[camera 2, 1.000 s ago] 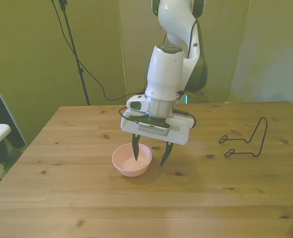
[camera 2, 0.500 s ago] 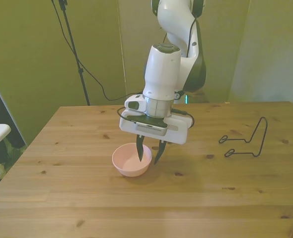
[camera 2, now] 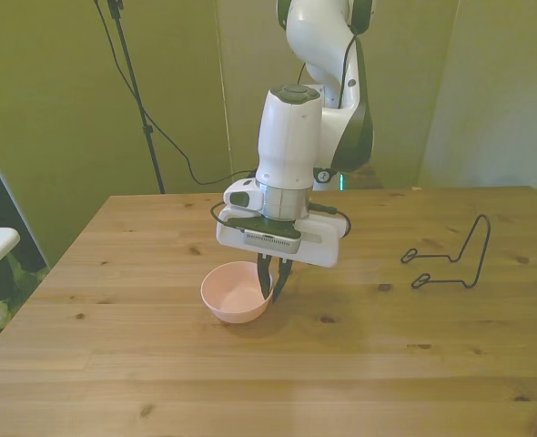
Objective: Load the bowl
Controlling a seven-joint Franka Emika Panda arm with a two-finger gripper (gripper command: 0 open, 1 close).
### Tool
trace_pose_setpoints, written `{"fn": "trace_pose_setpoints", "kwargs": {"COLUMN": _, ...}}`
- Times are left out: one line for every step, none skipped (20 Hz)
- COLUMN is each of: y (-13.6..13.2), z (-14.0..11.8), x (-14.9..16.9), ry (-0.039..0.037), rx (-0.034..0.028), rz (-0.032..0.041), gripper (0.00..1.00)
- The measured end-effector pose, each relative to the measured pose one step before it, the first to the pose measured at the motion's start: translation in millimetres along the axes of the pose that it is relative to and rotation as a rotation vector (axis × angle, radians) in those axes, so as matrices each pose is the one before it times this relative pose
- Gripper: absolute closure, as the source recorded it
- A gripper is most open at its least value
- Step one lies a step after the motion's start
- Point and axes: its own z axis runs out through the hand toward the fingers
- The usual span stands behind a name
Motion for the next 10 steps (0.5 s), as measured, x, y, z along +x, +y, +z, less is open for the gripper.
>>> {"fn": "trace_pose_setpoints", "kwargs": {"y": -0.28, "z": -0.95, "x": 0.11, "ry": -0.00394, "rx": 0.00547, "rz": 0.00094, "gripper": 1.00}}
{"fn": "trace_pose_setpoints", "kwargs": {"y": -0.77, "z": -1.78, "x": 0.38, "ry": -0.00680, "rx": 0.01037, "rz": -0.00065, "gripper": 1.00}}
{"fn": "trace_pose_setpoints", "kwargs": {"y": -1.28, "z": -2.79, "x": 0.12, "ry": -0.00692, "rx": 0.01221, "rz": -0.00292, "gripper": 1.00}}
{"fn": "trace_pose_setpoints", "kwargs": {"y": -1.65, "z": -3.77, "x": -0.65, "ry": -0.00974, "rx": 0.01595, "rz": -0.00296, "gripper": 1.00}}
{"fn": "trace_pose_setpoints", "kwargs": {"y": -1.99, "z": -4.70, "x": -1.28, "ry": -0.00998, "rx": 0.01533, "rz": -0.00552, "gripper": 1.00}}
{"fn": "trace_pose_setpoints", "kwargs": {"y": -3.01, "z": -5.95, "x": -3.00, "ry": -0.01650, "rx": 0.01796, "rz": -0.00489, "gripper": 1.00}}
{"fn": "trace_pose_setpoints", "kwargs": {"y": -4.05, "z": -8.30, "x": -4.40, "ry": -0.01980, "rx": 0.02228, "rz": -0.00797, "gripper": 1.00}}
{"fn": "trace_pose_setpoints", "kwargs": {"y": -5.12, "z": -10.74, "x": -5.79, "ry": -0.02323, "rx": 0.02614, "rz": -0.01132, "gripper": 1.00}}
{"fn": "trace_pose_setpoints", "kwargs": {"y": -5.59, "z": -12.19, "x": -7.18, "ry": -0.02653, "rx": 0.02690, "rz": -0.01076, "gripper": 1.00}}
{"fn": "trace_pose_setpoints", "kwargs": {"y": -5.93, "z": -13.10, "x": -8.84, "ry": -0.03023, "rx": 0.02652, "rz": -0.01191, "gripper": 1.00}}
